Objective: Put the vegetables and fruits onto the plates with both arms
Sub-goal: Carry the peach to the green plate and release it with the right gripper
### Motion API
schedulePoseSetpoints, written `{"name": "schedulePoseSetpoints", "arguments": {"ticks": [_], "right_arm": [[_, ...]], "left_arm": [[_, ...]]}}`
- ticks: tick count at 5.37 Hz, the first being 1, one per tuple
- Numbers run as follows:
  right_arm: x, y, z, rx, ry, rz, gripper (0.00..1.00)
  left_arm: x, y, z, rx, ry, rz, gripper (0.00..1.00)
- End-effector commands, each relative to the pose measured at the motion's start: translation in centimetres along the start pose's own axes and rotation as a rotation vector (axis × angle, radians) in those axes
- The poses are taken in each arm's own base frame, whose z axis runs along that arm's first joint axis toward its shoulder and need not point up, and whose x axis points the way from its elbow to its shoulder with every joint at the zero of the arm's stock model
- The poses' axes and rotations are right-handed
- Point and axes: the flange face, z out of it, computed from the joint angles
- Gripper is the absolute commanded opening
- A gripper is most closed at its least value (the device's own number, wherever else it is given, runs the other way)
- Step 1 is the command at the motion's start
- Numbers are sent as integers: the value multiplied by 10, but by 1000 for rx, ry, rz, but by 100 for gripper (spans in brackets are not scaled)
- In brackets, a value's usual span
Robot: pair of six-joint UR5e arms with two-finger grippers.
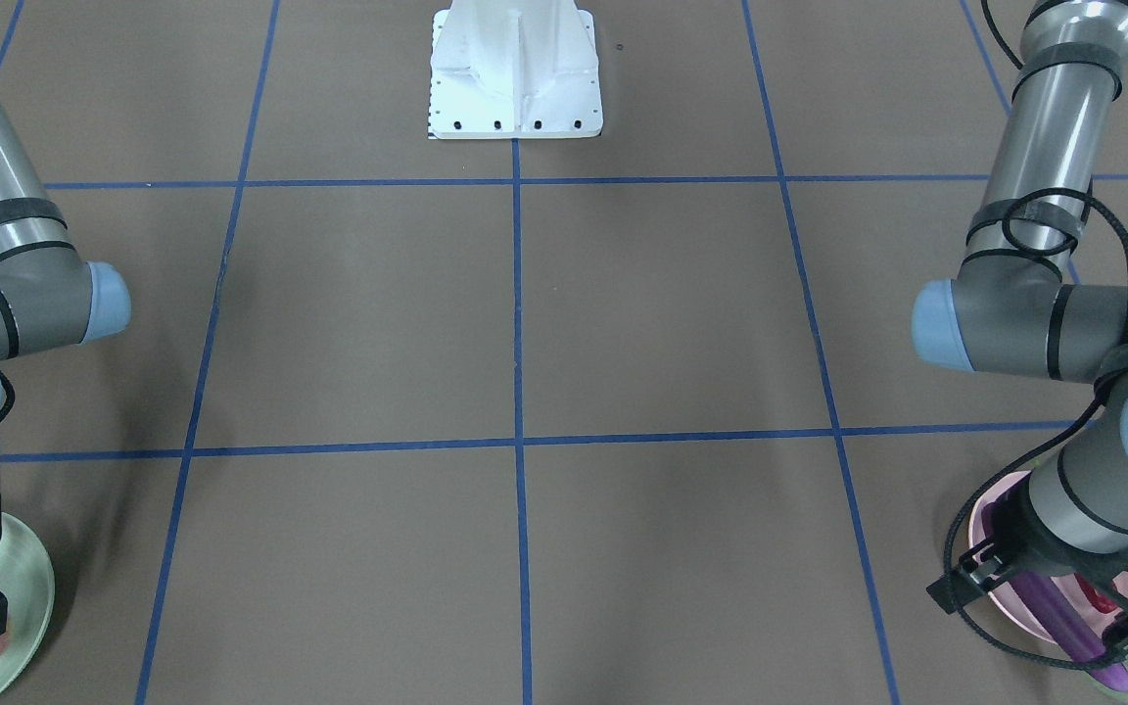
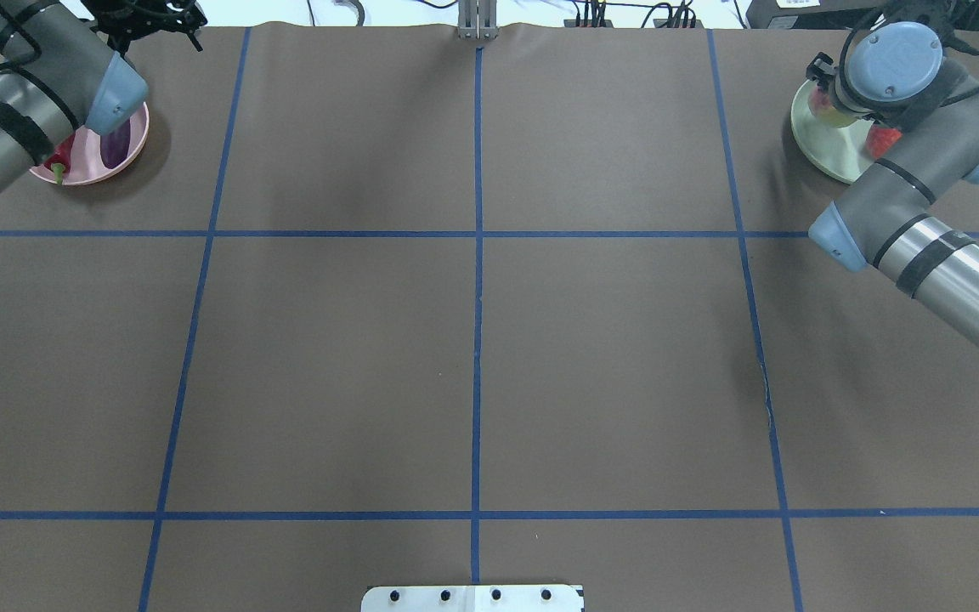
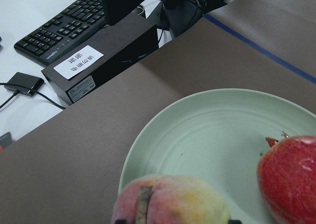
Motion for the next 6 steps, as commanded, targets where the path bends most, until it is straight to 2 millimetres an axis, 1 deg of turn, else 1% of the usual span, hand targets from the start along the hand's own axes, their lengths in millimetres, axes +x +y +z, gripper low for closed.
{"name": "schedulePoseSetpoints", "arguments": {"ticks": [1, 2, 3, 4, 5, 6], "right_arm": [[0, -7, -4, -3, -9, -18, 100], [-4, -17, -22, -48, -53, -41, 100], [6, -45, -46, -197, -109, -60, 100], [40, -71, -64, -256, -154, -138, 100], [72, -91, -77, -322, -181, -171, 100], [114, -108, -92, -374, -239, -287, 100]], "left_arm": [[2, 1, -1, 0, 3, 1, 100], [7, 4, -10, 5, 17, 12, 100], [14, 10, -24, -6, 54, 34, 100], [-15, 27, -26, -39, 93, 68, 100], [-55, 45, -26, -43, 107, 204, 100], [-81, 56, -30, -35, 112, 267, 100]]}}
